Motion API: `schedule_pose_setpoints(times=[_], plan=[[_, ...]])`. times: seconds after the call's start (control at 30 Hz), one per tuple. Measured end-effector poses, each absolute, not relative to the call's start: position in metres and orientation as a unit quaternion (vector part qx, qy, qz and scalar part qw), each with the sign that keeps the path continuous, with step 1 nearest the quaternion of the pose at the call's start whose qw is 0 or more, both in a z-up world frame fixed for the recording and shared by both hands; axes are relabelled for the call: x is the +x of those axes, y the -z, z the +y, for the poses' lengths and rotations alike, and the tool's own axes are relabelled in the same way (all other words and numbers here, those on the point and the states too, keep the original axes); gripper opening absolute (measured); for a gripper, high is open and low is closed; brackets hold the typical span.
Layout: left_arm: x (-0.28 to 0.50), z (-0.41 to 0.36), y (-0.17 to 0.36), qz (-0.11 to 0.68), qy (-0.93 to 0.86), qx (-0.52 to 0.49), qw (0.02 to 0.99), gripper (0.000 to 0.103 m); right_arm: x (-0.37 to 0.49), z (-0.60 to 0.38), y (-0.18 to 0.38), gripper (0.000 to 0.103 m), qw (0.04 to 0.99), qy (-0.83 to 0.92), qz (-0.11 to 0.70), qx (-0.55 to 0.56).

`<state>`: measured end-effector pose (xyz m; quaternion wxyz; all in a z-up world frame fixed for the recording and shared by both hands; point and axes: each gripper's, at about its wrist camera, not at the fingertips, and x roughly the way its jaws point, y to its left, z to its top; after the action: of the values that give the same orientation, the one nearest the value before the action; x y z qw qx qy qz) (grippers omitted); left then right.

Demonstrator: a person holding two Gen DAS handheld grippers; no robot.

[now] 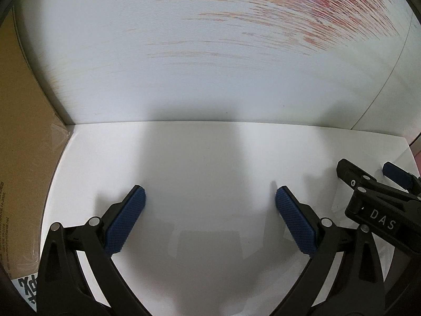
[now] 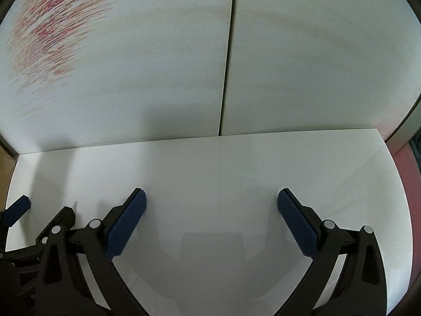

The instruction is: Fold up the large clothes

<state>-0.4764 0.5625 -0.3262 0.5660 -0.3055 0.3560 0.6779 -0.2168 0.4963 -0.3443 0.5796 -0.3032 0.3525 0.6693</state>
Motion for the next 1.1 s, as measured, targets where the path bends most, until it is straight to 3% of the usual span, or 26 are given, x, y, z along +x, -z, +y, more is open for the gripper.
schedule_pose_setpoints(times=[1.1], plan=[[-0.4724, 0.5685, 0.3268, 0.357, -0.677, -0.305, 0.566, 0.098, -0.2195, 0.499, 0.3449, 0.097, 0.579, -0.669, 0.352, -0.303]])
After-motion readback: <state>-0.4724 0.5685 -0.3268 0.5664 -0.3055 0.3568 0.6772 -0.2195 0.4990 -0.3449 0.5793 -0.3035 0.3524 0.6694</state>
